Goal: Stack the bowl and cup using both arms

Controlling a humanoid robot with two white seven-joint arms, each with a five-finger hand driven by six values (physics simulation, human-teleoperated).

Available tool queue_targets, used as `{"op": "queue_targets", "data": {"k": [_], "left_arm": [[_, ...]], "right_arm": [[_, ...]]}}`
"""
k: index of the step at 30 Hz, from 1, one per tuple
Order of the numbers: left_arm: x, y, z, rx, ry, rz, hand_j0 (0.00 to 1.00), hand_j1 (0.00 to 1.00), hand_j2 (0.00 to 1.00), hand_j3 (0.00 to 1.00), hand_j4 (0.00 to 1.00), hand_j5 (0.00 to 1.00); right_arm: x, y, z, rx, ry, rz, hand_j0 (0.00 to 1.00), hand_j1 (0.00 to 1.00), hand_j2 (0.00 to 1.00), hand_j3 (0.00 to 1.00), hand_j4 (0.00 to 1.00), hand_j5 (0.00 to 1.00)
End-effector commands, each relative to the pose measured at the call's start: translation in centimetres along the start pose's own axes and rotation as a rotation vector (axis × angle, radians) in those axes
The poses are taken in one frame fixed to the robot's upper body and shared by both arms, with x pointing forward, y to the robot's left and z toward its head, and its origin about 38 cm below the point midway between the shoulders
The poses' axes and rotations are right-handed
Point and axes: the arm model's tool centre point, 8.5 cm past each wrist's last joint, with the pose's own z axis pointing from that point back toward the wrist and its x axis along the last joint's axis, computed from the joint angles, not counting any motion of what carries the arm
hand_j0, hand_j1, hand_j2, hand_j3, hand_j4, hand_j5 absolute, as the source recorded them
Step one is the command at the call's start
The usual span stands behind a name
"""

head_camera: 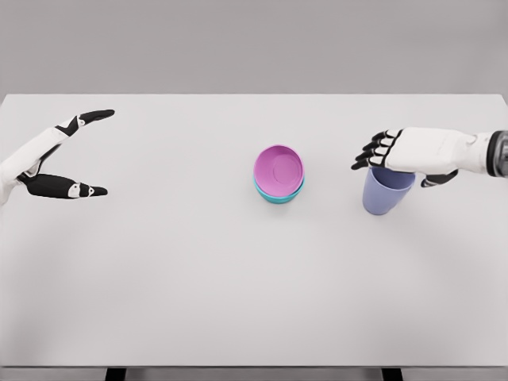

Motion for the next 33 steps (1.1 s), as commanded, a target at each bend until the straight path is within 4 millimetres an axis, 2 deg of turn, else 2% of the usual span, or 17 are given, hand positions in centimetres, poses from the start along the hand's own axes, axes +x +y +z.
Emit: {"op": "queue_targets", "data": {"k": [1, 9, 15, 22, 28, 31, 33], "left_arm": [[0.0, 0.0, 0.0, 0.006, -0.003, 0.008, 1.0, 1.0, 1.0, 1.0, 1.0, 1.0], [0.0, 0.0, -0.1, 0.005, -0.002, 0.007, 1.0, 1.0, 1.0, 1.0, 1.0, 1.0], [0.0, -0.2, -0.2, 0.006, -0.005, 0.01, 1.0, 1.0, 1.0, 1.0, 1.0, 1.0], [0.0, -0.3, -0.2, 0.008, -0.006, 0.012, 1.0, 1.0, 1.0, 1.0, 1.0, 1.0], [0.0, -0.3, -0.3, 0.01, -0.009, 0.013, 1.0, 1.0, 1.0, 1.0, 1.0, 1.0], [0.0, -0.3, -0.2, 0.009, -0.007, 0.013, 1.0, 1.0, 1.0, 1.0, 1.0, 1.0], [0.0, -0.3, -0.2, 0.008, -0.006, 0.012, 1.0, 1.0, 1.0, 1.0, 1.0, 1.0]], "right_arm": [[-0.1, 0.4, -0.3, 0.01, 0.0, -0.01, 1.0, 1.0, 1.0, 1.0, 1.0, 1.0], [0.1, 1.0, -1.2, 0.029, -0.009, -0.013, 0.99, 0.99, 0.99, 0.99, 0.99, 0.99], [0.0, 0.8, -1.1, 0.02, -0.011, -0.02, 0.54, 0.54, 0.54, 0.54, 0.54, 0.54], [-0.3, -0.7, -0.6, -0.014, -0.001, -0.001, 0.52, 0.52, 0.52, 0.52, 0.52, 0.52], [-0.7, -3.5, -0.1, -0.101, 0.0, 0.006, 0.53, 0.53, 0.53, 0.53, 0.53, 0.53], [0.5, -5.6, 0.5, -0.172, -0.038, 0.023, 0.53, 0.53, 0.53, 0.53, 0.53, 0.53], [1.3, -6.3, 0.5, -0.191, -0.064, 0.036, 0.53, 0.53, 0.53, 0.53, 0.53, 0.53]]}}
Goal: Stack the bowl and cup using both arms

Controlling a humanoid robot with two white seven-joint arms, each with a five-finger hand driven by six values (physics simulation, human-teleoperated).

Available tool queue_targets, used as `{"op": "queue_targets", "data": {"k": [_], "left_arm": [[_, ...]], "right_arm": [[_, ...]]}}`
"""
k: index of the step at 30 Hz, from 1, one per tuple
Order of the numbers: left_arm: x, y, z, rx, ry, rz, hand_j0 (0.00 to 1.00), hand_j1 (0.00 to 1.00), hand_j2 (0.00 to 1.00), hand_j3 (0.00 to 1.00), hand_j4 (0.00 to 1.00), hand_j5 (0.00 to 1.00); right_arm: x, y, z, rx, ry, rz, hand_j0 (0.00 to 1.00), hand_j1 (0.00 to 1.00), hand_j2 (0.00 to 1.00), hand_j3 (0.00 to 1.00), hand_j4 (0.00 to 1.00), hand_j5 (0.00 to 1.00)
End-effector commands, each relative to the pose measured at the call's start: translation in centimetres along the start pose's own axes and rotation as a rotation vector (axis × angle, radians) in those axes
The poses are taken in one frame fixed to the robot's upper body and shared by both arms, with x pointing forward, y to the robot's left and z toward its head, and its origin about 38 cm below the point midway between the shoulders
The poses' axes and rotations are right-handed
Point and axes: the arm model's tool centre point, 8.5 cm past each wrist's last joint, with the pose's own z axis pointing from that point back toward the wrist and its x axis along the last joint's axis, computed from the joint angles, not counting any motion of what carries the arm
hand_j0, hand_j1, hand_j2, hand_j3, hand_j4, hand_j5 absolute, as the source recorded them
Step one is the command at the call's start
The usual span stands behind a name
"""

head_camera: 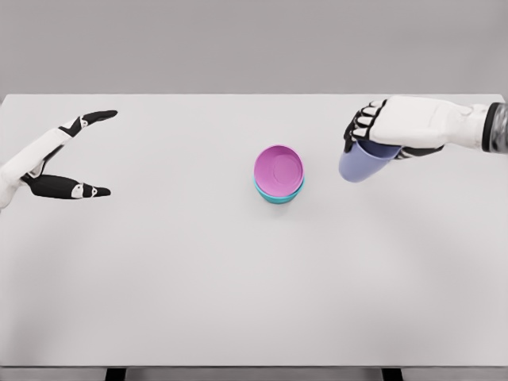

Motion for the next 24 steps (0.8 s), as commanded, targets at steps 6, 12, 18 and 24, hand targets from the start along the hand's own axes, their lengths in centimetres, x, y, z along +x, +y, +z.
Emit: {"op": "queue_targets", "data": {"k": [6, 12, 18, 24], "left_arm": [[0.0, 0.1, 0.0, 0.005, -0.003, 0.005, 1.0, 1.0, 1.0, 1.0, 1.0, 1.0], [0.0, 0.1, 0.0, 0.005, -0.001, 0.005, 1.0, 1.0, 1.0, 1.0, 1.0, 1.0], [0.0, 0.1, 0.0, 0.006, -0.001, 0.004, 1.0, 1.0, 1.0, 1.0, 1.0, 1.0], [0.0, 0.1, 0.0, 0.004, 0.0, 0.004, 1.0, 1.0, 1.0, 1.0, 1.0, 1.0]], "right_arm": [[3.5, -2.4, 0.5, -0.043, -0.087, 0.08, 0.54, 0.54, 0.54, 0.54, 0.54, 0.54], [3.5, -1.9, 1.3, -0.039, -0.105, 0.03, 0.57, 0.57, 0.57, 0.57, 0.57, 0.57], [3.2, -1.6, 2.1, -0.019, -0.093, 0.024, 0.57, 0.57, 0.57, 0.57, 0.57, 0.57], [3.5, -1.9, 1.8, -0.047, -0.123, -0.005, 0.58, 0.58, 0.58, 0.58, 0.58, 0.58]]}}
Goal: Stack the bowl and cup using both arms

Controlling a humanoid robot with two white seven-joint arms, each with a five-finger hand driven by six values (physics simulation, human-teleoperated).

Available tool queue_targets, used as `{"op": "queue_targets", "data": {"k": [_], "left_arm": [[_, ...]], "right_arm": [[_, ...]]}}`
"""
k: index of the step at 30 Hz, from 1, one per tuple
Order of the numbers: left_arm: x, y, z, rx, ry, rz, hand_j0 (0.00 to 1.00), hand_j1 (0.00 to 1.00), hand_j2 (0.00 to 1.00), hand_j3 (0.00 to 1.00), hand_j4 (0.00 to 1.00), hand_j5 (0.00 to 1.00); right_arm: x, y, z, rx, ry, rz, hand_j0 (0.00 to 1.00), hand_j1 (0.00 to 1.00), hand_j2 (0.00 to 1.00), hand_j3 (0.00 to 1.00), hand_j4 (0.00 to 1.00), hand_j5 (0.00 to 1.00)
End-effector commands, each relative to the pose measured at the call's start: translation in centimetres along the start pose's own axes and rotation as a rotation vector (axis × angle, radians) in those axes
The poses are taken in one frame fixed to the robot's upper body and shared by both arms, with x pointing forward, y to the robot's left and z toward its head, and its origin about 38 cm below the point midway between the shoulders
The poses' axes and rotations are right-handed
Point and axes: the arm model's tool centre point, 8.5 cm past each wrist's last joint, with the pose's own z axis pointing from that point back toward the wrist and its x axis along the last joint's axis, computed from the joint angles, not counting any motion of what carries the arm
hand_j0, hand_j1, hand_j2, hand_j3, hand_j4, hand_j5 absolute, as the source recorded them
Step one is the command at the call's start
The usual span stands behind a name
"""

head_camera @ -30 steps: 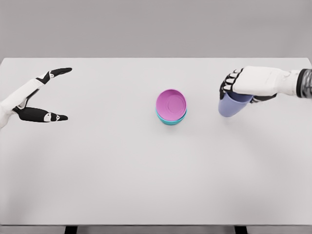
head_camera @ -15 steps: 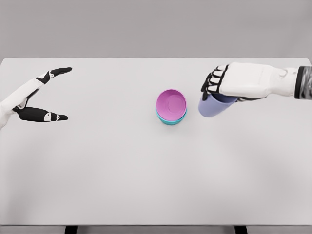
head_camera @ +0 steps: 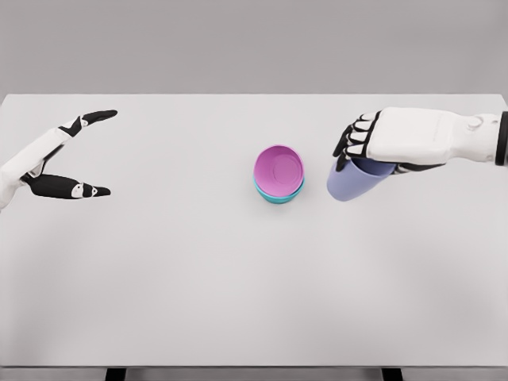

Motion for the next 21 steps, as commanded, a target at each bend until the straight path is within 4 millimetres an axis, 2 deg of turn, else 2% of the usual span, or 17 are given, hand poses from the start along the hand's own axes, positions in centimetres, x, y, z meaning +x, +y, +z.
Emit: {"op": "queue_targets", "data": {"k": [1, 21], "left_arm": [[0.0, 0.1, 0.0, 0.005, -0.001, 0.005, 1.0, 1.0, 1.0, 1.0, 1.0, 1.0], [0.0, 0.1, 0.0, 0.004, -0.002, 0.006, 1.0, 1.0, 1.0, 1.0, 1.0, 1.0]], "right_arm": [[0.1, 0.0, -0.1, -0.005, -0.007, -0.013, 0.58, 0.58, 0.58, 0.58, 0.58, 0.58], [1.7, 0.1, -3.6, -0.04, -0.101, -0.032, 0.58, 0.58, 0.58, 0.58, 0.58, 0.58]]}}
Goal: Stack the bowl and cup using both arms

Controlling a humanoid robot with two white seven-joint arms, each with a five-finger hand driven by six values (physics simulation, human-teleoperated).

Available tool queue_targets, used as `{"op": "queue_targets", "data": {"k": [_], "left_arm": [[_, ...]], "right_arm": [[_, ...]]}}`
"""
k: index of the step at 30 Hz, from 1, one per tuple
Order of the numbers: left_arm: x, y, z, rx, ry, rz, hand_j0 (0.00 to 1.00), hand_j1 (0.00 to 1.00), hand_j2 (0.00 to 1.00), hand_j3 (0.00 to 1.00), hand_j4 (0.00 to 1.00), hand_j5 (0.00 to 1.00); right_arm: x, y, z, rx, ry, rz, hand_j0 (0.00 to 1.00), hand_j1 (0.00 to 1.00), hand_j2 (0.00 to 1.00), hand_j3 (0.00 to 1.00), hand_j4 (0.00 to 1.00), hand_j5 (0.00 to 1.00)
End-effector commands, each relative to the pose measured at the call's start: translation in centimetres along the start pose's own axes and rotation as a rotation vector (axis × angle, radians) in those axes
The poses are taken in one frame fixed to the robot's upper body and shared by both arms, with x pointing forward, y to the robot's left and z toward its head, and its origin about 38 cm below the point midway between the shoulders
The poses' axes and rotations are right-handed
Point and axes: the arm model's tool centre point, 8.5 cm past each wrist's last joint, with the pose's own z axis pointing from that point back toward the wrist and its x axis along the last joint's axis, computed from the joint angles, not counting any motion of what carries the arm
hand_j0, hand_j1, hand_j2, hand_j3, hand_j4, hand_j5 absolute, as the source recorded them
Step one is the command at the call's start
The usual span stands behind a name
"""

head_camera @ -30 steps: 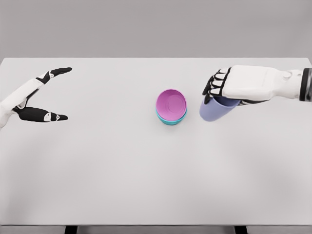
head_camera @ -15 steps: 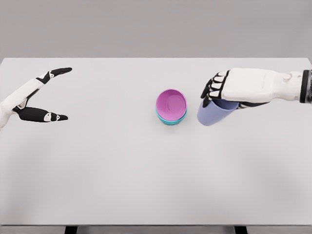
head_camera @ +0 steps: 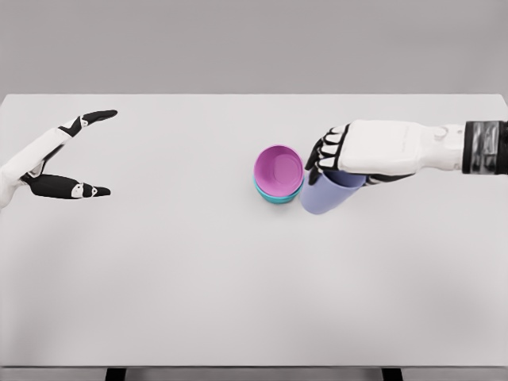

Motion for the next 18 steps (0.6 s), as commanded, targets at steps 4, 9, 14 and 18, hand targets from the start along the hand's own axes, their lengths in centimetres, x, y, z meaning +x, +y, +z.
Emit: {"op": "queue_targets", "data": {"k": [4, 9, 14, 18], "left_arm": [[0.0, 0.1, 0.0, 0.005, -0.002, 0.006, 1.0, 1.0, 1.0, 1.0, 1.0, 1.0], [0.1, 0.1, 0.0, 0.005, -0.003, 0.005, 1.0, 1.0, 1.0, 1.0, 1.0, 1.0], [0.0, 0.1, 0.0, 0.005, -0.003, 0.008, 1.0, 1.0, 1.0, 1.0, 1.0, 1.0], [0.1, 0.1, 0.0, 0.005, -0.004, 0.007, 1.0, 1.0, 1.0, 1.0, 1.0, 1.0]], "right_arm": [[0.3, -0.5, -0.9, -0.023, -0.022, -0.001, 0.59, 0.59, 0.59, 0.59, 0.59, 0.59], [0.6, -0.6, -1.7, -0.034, -0.041, -0.003, 0.59, 0.59, 0.59, 0.59, 0.59, 0.59], [0.8, -1.1, -2.4, -0.051, -0.058, 0.003, 0.59, 0.59, 0.59, 0.59, 0.59, 0.59], [0.7, -1.7, -2.6, -0.064, -0.06, 0.013, 0.59, 0.59, 0.59, 0.59, 0.59, 0.59]]}}
